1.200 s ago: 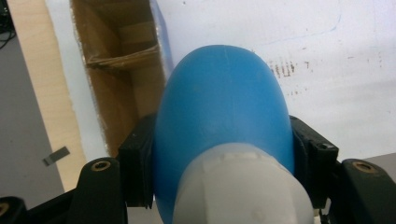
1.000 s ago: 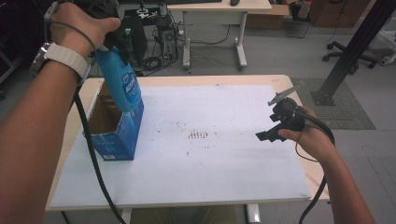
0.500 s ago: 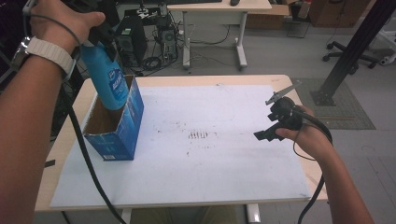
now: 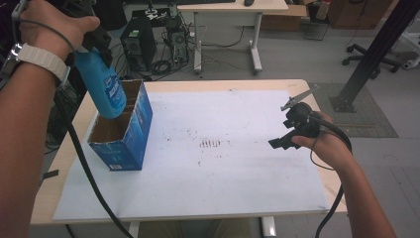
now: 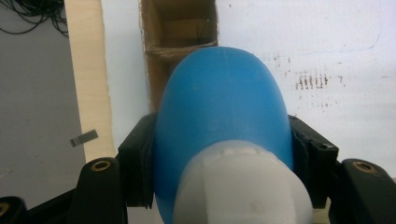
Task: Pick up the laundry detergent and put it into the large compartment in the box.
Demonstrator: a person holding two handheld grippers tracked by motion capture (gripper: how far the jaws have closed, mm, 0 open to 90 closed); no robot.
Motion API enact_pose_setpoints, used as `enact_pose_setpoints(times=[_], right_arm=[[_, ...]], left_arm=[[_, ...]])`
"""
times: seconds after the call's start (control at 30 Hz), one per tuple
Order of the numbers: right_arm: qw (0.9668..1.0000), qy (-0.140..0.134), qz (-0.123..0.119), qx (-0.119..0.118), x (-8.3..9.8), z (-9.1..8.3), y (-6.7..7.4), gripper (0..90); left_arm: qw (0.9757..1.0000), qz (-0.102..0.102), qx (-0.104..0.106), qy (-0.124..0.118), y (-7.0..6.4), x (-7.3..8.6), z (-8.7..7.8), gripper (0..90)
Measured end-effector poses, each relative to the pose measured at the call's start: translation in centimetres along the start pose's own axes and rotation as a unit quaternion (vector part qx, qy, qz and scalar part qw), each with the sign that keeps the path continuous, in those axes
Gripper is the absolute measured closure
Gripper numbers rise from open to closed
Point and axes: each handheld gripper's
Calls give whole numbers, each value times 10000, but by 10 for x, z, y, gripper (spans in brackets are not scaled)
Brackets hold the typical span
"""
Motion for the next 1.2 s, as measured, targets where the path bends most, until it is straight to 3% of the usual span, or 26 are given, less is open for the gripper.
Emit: enact_pose_setpoints(times=[0.3, 1.2], right_arm=[[10000, 11, 25, 22, 1, -1, -1, 82], [10000, 3, 33, 8, 1, 2, 0, 82]], left_arm=[[9999, -16, -99, 23, 8, 1, 11, 373], [9998, -105, -120, 80, 18, 7, 49, 373]])
Point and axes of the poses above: each handheld gripper's, and its own axes: z roughly forward along the jaws, x roughly out of its underside, y roughly to its left, and after that the axes turned 7 degrees about -y, right-handed
